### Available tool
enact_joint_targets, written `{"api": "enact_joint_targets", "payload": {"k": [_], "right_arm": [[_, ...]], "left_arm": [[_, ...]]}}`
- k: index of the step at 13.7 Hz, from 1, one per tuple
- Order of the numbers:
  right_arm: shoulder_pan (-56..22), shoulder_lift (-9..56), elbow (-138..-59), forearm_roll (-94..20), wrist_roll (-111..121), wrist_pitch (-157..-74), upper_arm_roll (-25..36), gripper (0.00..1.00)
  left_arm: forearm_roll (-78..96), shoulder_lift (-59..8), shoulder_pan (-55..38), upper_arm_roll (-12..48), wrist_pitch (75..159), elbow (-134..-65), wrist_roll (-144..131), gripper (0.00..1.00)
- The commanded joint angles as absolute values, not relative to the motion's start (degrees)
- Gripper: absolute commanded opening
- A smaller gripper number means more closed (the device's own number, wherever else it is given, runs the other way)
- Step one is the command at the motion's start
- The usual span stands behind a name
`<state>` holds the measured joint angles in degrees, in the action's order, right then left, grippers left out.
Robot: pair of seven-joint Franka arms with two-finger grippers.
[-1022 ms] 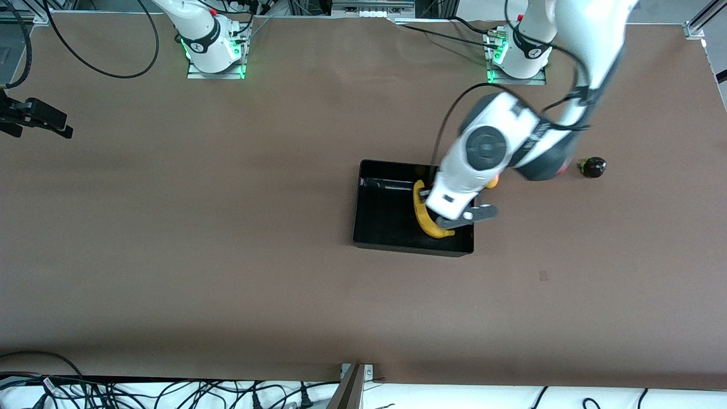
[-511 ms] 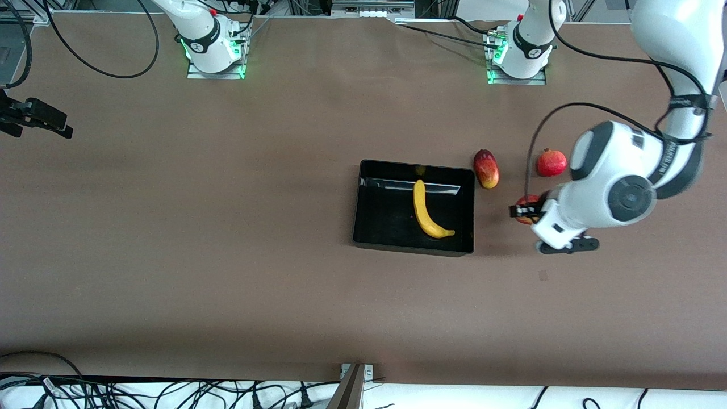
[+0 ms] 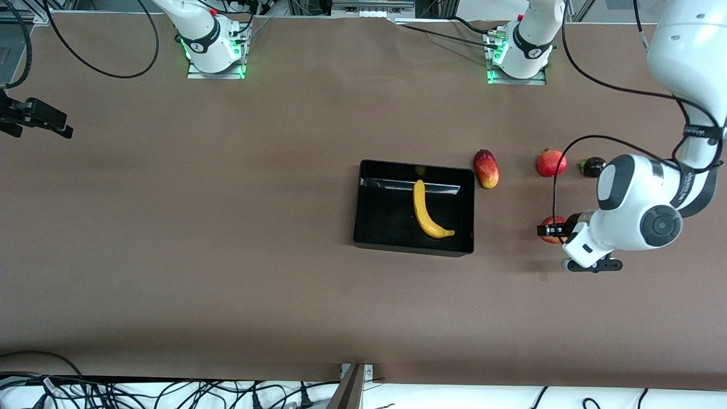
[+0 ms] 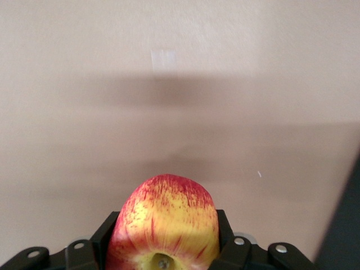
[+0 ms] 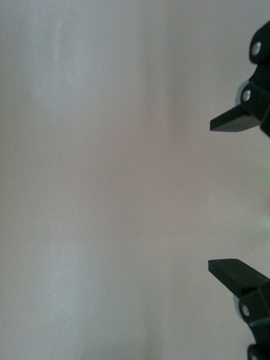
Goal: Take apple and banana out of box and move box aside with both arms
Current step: 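Carry the apple beside the pomegranate and lower it, opening the left gripper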
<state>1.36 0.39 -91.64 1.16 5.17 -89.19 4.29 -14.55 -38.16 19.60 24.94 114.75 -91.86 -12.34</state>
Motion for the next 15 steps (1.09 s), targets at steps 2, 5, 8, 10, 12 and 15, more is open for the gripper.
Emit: {"api": "enact_joint_targets", "payload": {"k": [2, 5, 8, 10, 12, 15], "right_arm": [[1.49, 0.62, -90.79, 0.53, 4.92, -88.59, 4.31, 1.00], [1.49, 0.62, -90.70, 0.53, 5.01, -88.59, 4.31, 1.00], [1.49, 0.62, -90.79, 0.53, 5.01, -88.59, 4.31, 1.00], [1.49, 0.62, -90.79, 0.53, 5.01, -88.59, 4.31, 1.00], [1.49, 0.62, -90.79, 0.53, 5.01, -88.59, 4.31, 1.00], [1.49, 0.62, -90.79, 0.53, 5.01, -88.59, 4.31, 1.00]], "left_arm": [[-17.66, -40.86, 19.16, 23.47, 121.54, -92.55, -13.35, 0.00], [-18.90, -41.66, 18.90, 23.12, 126.46, -94.48, -16.16, 0.00], [-21.70, -42.80, 18.37, 22.15, 126.82, -94.39, -17.48, 0.03], [-22.41, -43.15, 18.37, 22.15, 127.62, -94.31, -18.28, 0.47], [-22.41, -43.15, 18.37, 22.15, 127.62, -94.31, -18.28, 0.83], [-22.41, -42.28, 18.37, 22.15, 124.56, -93.78, -18.37, 1.00]]}}
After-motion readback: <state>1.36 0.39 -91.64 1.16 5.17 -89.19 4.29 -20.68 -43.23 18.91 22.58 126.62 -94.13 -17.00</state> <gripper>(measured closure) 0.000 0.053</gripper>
